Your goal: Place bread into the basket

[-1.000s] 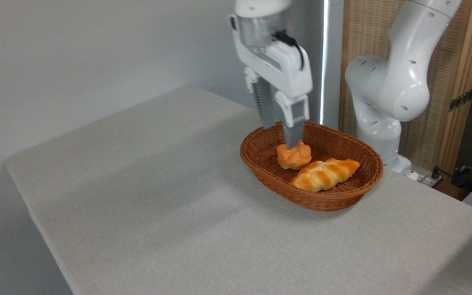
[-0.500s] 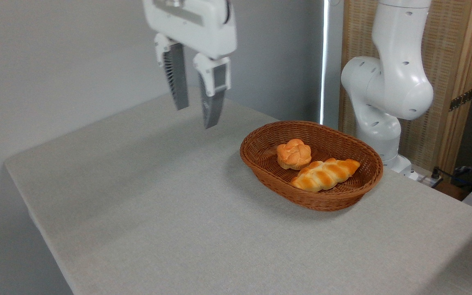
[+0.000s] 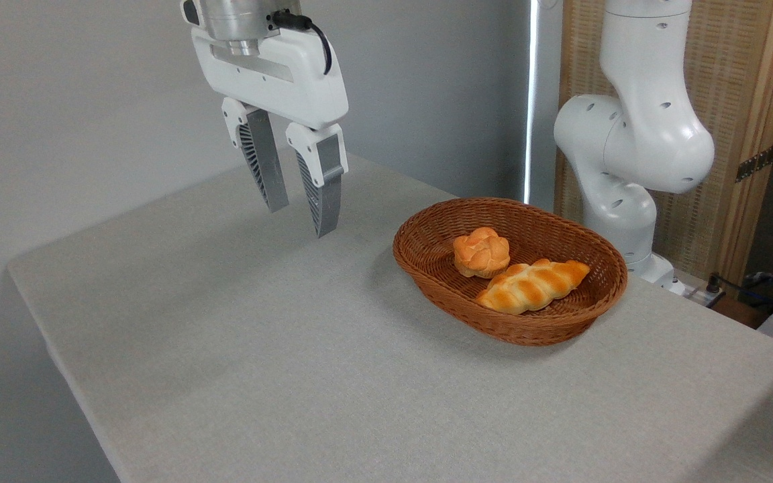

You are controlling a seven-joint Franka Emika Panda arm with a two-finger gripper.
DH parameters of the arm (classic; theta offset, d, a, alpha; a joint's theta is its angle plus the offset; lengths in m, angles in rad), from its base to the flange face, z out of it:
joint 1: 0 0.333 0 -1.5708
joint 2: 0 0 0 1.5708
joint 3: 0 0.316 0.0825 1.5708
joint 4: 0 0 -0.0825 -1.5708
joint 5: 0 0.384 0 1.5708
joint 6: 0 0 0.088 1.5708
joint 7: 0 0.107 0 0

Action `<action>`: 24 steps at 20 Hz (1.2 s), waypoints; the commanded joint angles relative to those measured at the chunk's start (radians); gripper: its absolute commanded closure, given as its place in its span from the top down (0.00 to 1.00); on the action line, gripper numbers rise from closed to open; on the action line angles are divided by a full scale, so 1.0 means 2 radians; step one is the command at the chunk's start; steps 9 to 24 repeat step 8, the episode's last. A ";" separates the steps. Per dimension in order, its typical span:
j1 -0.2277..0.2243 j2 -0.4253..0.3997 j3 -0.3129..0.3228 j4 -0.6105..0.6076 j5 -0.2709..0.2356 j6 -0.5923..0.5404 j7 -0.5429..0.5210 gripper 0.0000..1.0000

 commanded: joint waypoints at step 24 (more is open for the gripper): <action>0.004 0.004 0.002 0.010 0.009 -0.008 0.005 1.00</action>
